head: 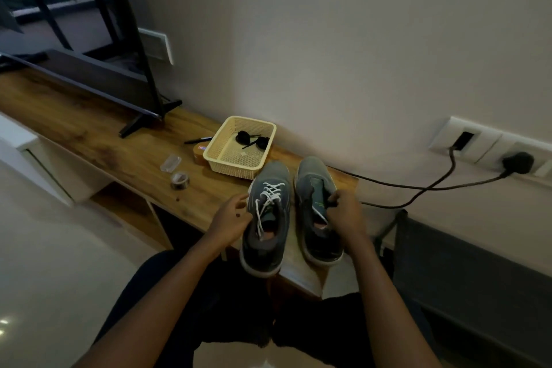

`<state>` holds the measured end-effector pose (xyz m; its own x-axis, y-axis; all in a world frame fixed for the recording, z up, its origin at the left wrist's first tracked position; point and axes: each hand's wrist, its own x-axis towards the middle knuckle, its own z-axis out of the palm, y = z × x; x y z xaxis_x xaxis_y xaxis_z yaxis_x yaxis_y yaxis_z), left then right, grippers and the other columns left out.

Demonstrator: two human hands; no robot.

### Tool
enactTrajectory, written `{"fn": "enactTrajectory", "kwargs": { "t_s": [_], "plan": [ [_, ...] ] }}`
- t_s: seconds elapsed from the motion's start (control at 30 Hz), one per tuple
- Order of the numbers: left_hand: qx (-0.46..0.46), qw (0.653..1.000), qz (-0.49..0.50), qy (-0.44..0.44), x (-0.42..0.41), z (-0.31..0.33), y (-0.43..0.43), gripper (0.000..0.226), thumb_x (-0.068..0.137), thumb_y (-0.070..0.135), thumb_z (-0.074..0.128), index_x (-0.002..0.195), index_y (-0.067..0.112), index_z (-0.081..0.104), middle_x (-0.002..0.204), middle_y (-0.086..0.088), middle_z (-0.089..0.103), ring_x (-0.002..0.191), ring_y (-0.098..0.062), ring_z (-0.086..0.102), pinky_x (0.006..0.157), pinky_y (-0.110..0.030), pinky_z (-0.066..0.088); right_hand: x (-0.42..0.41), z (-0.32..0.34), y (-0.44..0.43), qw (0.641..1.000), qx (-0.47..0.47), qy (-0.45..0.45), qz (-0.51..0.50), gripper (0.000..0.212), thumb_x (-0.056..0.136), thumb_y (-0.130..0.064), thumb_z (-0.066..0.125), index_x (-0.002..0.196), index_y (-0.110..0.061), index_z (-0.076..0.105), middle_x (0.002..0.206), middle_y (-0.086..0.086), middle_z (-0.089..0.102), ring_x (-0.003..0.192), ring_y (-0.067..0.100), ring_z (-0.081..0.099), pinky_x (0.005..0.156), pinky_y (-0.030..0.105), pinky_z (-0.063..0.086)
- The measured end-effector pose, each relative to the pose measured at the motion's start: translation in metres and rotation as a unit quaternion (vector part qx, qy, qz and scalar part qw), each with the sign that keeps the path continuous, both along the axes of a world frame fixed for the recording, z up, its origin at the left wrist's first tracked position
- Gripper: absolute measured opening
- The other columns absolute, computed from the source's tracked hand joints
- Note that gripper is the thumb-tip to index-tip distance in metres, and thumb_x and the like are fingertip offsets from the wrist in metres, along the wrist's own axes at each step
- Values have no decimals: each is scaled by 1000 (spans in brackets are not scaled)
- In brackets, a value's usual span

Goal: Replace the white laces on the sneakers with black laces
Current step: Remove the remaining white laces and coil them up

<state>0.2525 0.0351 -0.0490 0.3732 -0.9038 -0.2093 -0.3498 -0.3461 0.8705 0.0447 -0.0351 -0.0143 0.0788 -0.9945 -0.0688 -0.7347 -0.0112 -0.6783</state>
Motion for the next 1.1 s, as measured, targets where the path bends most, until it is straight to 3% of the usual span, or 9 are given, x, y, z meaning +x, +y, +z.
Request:
{"fn": "enactTrajectory", "kwargs": {
  "t_s": [0.1,0.2,0.3,0.4,0.6,0.8,0.87,0.97,1.1],
  "plan": [
    [-33,999,0,25,2,-4,-11,40,84,-3,61,121,11,57,114,-9,64,98,-15,60,79,-17,47,19,7,-17,993,-107,-14,37,16,83,0,59,93,-10,65,96,3,59,86,16,53,70,23,36],
    [-58,998,-28,20,3,-1,-18,31,80,-3,66,102,19,60,97,5,63,88,-5,60,67,-7,47,49,11,-13,981,-49,-61,175,16,86,-4,60,90,-18,65,90,-4,63,82,5,55,72,16,43],
    [-74,995,-60,-33,7,-3,-21,29,78,1,71,89,26,61,94,10,64,89,-4,61,72,-15,50,70,-1,-17,960,-15,59,272,15,83,-12,64,93,-23,65,97,-6,54,100,16,49,91,37,42],
    [-95,994,-47,-10,10,-5,-23,15,81,8,71,80,21,63,87,4,68,85,-11,65,74,-28,54,80,-6,-22,957,-27,95,274,12,80,-9,65,83,-21,64,91,-4,44,98,20,45,83,33,40],
    [-114,978,95,149,25,2,-29,7,90,16,61,84,16,59,87,-3,68,75,-11,64,60,-24,48,83,-2,-24,972,16,-100,210,25,86,-1,58,77,-23,51,80,-6,55,67,4,51,54,10,39],
    [-162,905,283,272,39,4,-28,12,93,15,58,104,17,55,93,-2,67,62,-4,64,49,-16,47,84,-12,-20,960,-51,83,263,20,81,-8,64,76,-24,53,87,-7,45,86,12,43,62,12,29],
    [-159,920,299,196,39,5,-27,39,91,17,61,126,17,44,117,-8,59,87,-12,65,65,-22,54,85,-8,-17,974,-33,18,225,21,84,-7,62,76,-23,51,83,-9,47,76,7,46,58,11,35],
    [-113,958,259,43,27,10,-26,79,87,15,65,149,16,15,152,-8,21,116,-9,44,76,-9,46,81,6,-15,972,16,-191,133,16,89,-4,58,83,-17,51,81,0,56,66,7,51,53,10,41],
    [-120,972,176,-97,9,9,-30,92,82,17,71,152,18,11,158,-6,1,140,-23,20,108,-36,32,67,24,-17,921,8,-388,-22,20,88,3,54,91,-16,53,71,6,59,50,10,52,45,21,42]
  ]
}}
